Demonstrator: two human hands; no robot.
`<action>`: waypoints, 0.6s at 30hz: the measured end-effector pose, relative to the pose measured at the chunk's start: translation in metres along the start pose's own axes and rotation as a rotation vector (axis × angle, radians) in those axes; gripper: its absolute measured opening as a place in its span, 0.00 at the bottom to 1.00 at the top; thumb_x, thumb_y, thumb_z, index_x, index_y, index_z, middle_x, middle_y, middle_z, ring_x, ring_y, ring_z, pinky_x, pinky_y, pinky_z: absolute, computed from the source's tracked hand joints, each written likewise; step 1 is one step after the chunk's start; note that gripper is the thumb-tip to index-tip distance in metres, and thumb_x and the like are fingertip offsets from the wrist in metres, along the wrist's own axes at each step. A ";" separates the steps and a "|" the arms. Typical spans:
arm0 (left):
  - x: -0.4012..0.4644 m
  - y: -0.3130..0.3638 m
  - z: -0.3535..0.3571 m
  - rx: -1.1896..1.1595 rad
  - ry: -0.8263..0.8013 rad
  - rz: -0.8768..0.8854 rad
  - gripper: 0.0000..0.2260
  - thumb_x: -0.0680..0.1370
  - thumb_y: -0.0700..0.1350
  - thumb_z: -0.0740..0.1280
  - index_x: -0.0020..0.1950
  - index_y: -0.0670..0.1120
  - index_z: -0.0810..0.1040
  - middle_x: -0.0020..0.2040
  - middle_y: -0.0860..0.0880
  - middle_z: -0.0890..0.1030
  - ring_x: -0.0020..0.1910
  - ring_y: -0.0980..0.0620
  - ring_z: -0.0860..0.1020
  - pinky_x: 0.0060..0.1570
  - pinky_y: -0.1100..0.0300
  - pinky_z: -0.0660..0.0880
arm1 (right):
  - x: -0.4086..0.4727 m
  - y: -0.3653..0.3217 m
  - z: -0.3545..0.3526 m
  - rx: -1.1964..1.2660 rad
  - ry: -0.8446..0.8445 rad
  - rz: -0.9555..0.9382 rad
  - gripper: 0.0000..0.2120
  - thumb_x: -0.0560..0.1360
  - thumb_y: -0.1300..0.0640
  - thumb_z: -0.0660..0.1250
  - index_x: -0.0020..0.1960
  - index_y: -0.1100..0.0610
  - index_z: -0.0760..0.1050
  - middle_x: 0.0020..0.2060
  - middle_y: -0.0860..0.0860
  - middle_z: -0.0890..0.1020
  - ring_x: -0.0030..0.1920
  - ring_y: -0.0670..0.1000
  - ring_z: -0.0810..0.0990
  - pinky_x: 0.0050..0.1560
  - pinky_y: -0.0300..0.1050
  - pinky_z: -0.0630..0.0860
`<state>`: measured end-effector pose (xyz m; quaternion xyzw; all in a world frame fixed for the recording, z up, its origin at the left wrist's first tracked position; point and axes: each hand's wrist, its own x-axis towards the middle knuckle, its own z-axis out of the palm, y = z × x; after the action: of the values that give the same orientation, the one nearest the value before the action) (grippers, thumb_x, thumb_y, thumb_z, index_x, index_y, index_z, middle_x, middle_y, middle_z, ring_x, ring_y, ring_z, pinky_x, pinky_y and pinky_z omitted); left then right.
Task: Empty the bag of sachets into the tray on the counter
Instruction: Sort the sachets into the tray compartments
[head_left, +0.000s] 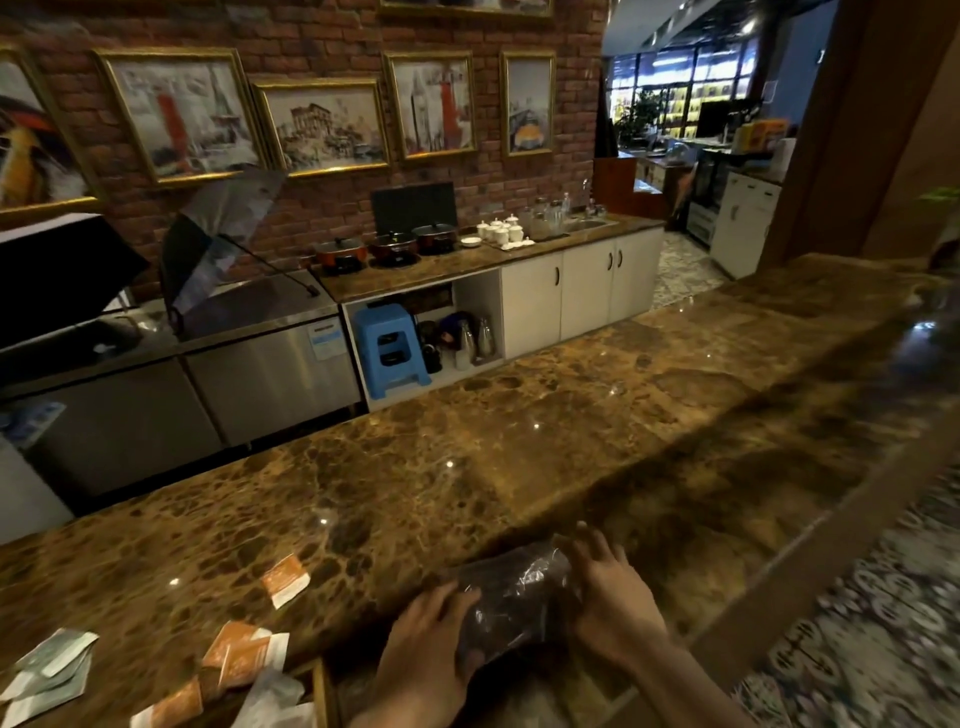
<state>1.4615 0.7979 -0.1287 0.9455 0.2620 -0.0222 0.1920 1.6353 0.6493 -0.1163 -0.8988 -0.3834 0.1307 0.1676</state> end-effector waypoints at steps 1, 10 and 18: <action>0.000 -0.001 0.003 0.027 -0.025 -0.006 0.30 0.80 0.55 0.62 0.80 0.60 0.52 0.82 0.56 0.51 0.80 0.52 0.51 0.78 0.57 0.48 | 0.000 0.001 0.001 -0.015 -0.045 -0.051 0.31 0.80 0.49 0.61 0.81 0.44 0.55 0.82 0.49 0.52 0.81 0.55 0.52 0.76 0.53 0.64; -0.004 -0.010 0.018 0.162 -0.189 0.010 0.32 0.82 0.56 0.58 0.81 0.59 0.43 0.82 0.57 0.42 0.81 0.50 0.40 0.78 0.51 0.39 | -0.002 0.015 0.022 -0.215 -0.240 -0.124 0.47 0.62 0.33 0.32 0.81 0.40 0.50 0.83 0.47 0.46 0.82 0.54 0.43 0.79 0.57 0.43; -0.014 -0.007 0.005 0.098 -0.169 -0.001 0.31 0.83 0.56 0.57 0.81 0.61 0.43 0.82 0.59 0.40 0.81 0.52 0.37 0.76 0.53 0.35 | 0.006 0.017 0.028 -0.274 -0.246 -0.121 0.29 0.81 0.47 0.54 0.81 0.42 0.52 0.83 0.50 0.48 0.82 0.58 0.43 0.79 0.59 0.41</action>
<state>1.4463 0.7955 -0.1336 0.9484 0.2438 -0.1146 0.1671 1.6403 0.6483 -0.1490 -0.8659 -0.4683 0.1757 0.0032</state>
